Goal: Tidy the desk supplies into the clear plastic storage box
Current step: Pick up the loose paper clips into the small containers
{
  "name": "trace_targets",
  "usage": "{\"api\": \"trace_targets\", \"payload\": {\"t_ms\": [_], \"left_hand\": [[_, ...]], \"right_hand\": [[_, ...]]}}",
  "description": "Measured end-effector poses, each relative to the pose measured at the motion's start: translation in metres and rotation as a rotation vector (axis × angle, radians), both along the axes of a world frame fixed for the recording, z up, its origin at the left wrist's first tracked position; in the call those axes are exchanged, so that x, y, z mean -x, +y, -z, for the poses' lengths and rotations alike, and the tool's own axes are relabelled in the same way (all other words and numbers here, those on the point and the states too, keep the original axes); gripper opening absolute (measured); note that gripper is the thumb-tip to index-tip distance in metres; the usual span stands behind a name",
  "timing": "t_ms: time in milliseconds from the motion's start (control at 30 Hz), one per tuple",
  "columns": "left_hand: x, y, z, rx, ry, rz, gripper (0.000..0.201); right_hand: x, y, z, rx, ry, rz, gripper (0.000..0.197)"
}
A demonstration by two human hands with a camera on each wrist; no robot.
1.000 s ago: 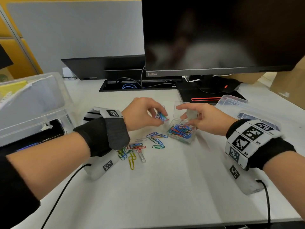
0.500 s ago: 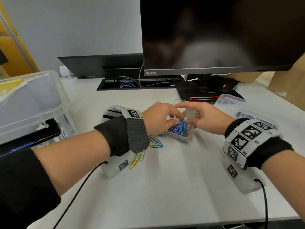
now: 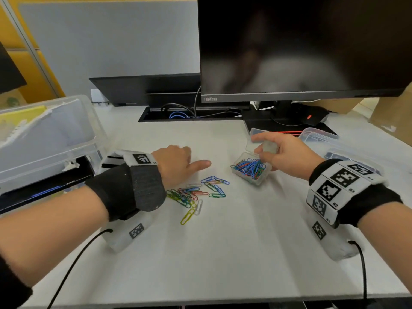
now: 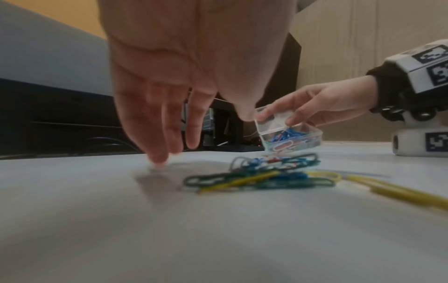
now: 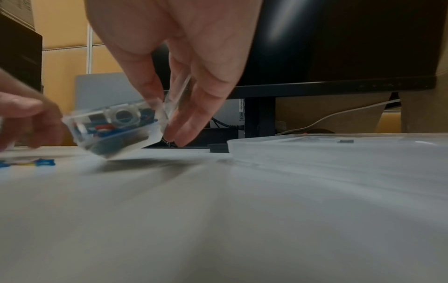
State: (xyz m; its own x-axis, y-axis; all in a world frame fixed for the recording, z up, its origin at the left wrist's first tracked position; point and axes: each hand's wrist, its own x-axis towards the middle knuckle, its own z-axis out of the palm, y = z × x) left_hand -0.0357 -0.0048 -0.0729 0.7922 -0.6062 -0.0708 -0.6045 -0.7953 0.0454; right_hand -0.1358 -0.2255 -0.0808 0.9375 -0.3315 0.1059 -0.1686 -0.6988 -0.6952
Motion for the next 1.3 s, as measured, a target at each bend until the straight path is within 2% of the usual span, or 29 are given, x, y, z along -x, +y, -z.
{"api": "trace_targets", "payload": {"t_ms": [100,200,267,300,400,433,533,633,700,800,833,900,967,1000,1067,1200,1300], "left_hand": [[0.001,0.012,-0.001,-0.059,0.189,-0.034,0.068],[0.004,0.017,0.000,0.064,0.445,0.026,0.064],[0.009,0.013,0.002,0.157,0.509,0.090,0.053],[0.008,0.010,0.002,0.210,0.465,0.124,0.048],[-0.001,0.000,-0.001,0.360,0.133,0.215,0.033],[-0.004,-0.002,-0.002,0.386,0.096,0.230,0.030],[0.000,-0.011,0.000,0.273,0.254,0.311,0.038],[0.009,-0.013,0.003,0.149,0.364,0.485,0.048],[0.012,-0.008,0.004,0.147,0.384,0.535,0.053],[0.015,0.002,0.001,0.199,0.413,0.503,0.048],[0.014,0.006,0.001,0.211,0.399,0.492,0.052],[0.013,0.012,0.002,0.180,0.347,0.488,0.074],[0.010,0.018,0.003,0.072,0.320,0.477,0.092],[0.010,0.020,0.003,0.022,0.326,0.466,0.094],[0.011,0.021,0.004,0.029,0.377,0.448,0.084],[0.010,0.016,0.003,0.156,0.459,0.406,0.046],[0.005,0.013,0.003,0.200,0.473,0.399,0.032]], "right_hand": [[0.000,-0.001,0.000,0.032,-0.029,0.034,0.034],[0.001,-0.002,0.000,0.023,-0.019,0.040,0.033],[0.002,-0.002,0.000,0.012,0.006,0.027,0.033],[0.003,-0.002,0.000,0.007,0.016,0.014,0.034],[0.004,0.000,-0.003,0.020,0.051,-0.027,0.044],[0.004,0.001,-0.003,0.029,0.062,-0.036,0.047],[0.005,0.001,-0.004,0.044,0.065,-0.042,0.049],[0.006,0.002,-0.004,0.051,0.059,-0.044,0.042],[0.005,0.003,-0.004,0.052,0.045,-0.038,0.034],[0.004,0.003,-0.003,0.028,0.045,-0.040,0.035],[0.004,0.003,-0.003,0.025,0.052,-0.050,0.037],[0.003,0.003,-0.003,0.025,0.079,-0.076,0.041],[0.003,0.003,-0.002,0.023,0.113,-0.100,0.046],[0.003,0.003,-0.001,0.025,0.122,-0.110,0.047],[0.003,0.002,0.000,0.023,0.123,-0.125,0.051],[0.001,0.001,0.000,0.029,0.145,-0.172,0.055],[0.001,0.001,0.000,0.010,0.168,-0.195,0.058]]}}
